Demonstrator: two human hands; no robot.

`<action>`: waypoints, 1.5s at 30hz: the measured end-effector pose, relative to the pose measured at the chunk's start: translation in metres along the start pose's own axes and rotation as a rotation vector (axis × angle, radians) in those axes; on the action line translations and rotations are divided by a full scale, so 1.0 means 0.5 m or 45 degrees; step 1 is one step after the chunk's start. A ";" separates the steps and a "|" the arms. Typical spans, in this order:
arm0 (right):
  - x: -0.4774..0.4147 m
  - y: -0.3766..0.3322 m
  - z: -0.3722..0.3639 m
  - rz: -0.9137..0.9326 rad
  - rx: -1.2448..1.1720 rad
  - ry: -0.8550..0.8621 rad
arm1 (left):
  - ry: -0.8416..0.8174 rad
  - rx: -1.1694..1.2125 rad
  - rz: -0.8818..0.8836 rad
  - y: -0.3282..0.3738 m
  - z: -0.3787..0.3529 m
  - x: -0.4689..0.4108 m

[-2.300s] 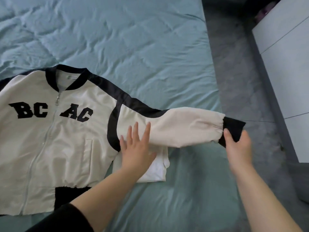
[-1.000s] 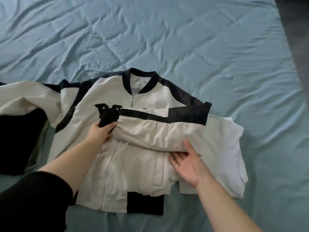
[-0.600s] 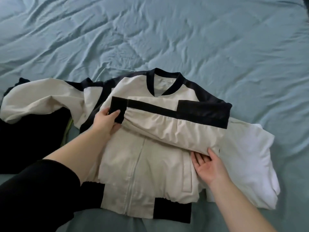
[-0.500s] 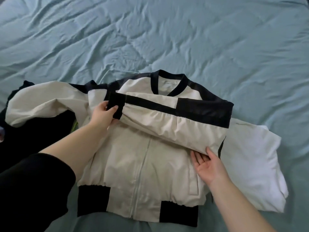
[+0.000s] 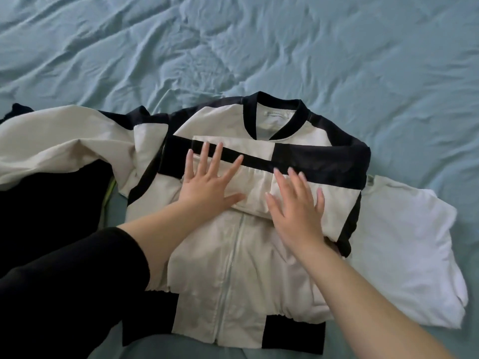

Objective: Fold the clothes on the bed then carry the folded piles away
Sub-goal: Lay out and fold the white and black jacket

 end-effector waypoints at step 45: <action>-0.063 -0.301 -0.450 -0.191 0.478 -0.906 | -0.250 2.193 1.521 -0.726 -0.113 0.319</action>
Point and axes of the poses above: each hand's wrist, its own x-axis away from the middle knuckle, its own z-axis out of the back of the hand, y = z × x, the point moved 10 cm from there along -x, towards the middle knuckle, and after that the axes turned 11 degrees about -x, right-handed, at the moved point
